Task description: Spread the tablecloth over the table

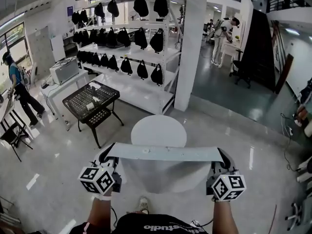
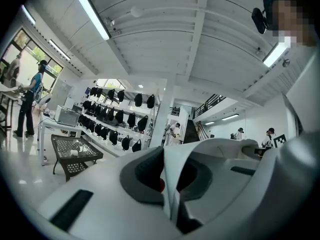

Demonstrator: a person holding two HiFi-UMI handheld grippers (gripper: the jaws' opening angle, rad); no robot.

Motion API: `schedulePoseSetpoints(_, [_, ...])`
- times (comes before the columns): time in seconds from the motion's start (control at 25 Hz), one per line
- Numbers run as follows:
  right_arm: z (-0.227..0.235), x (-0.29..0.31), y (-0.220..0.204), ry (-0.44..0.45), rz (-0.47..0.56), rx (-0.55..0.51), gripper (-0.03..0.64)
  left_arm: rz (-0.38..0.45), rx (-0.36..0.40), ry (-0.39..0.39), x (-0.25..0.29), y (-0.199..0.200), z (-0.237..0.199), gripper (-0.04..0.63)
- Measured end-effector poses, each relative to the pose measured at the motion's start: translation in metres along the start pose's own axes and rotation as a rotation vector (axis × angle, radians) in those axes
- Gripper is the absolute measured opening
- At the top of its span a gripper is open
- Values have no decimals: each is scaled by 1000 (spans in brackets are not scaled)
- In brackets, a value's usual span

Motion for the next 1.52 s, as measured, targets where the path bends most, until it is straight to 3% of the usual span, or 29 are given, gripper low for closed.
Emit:
schedulePoseSetpoints(0.56, [-17,151,6,-19,-23,-1,26,9,9,-10,115,25,-100,20])
schedulePoseSetpoints(0.72, [-30,185,8,-24,-23,-7,26,17,-10,-14,141,31,-131,20])
schedulePoseSetpoints(0.96, [-34,218,-4,-49,-29,1,26,21,19,-52,176,29,-161,20])
schedulePoseSetpoints(1.52, [-5,269,6,-88,-18,-24,26,30,17,-103,255,25,-172,20])
Point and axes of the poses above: the fingertips, and each gripper's own axes: x forward along the fingers, z to its right, y out of its top, the point moved 4 cm from there along -x, backward along the fingers, and after that the axes turned 8 degrees about x, right-handed, at the moved point
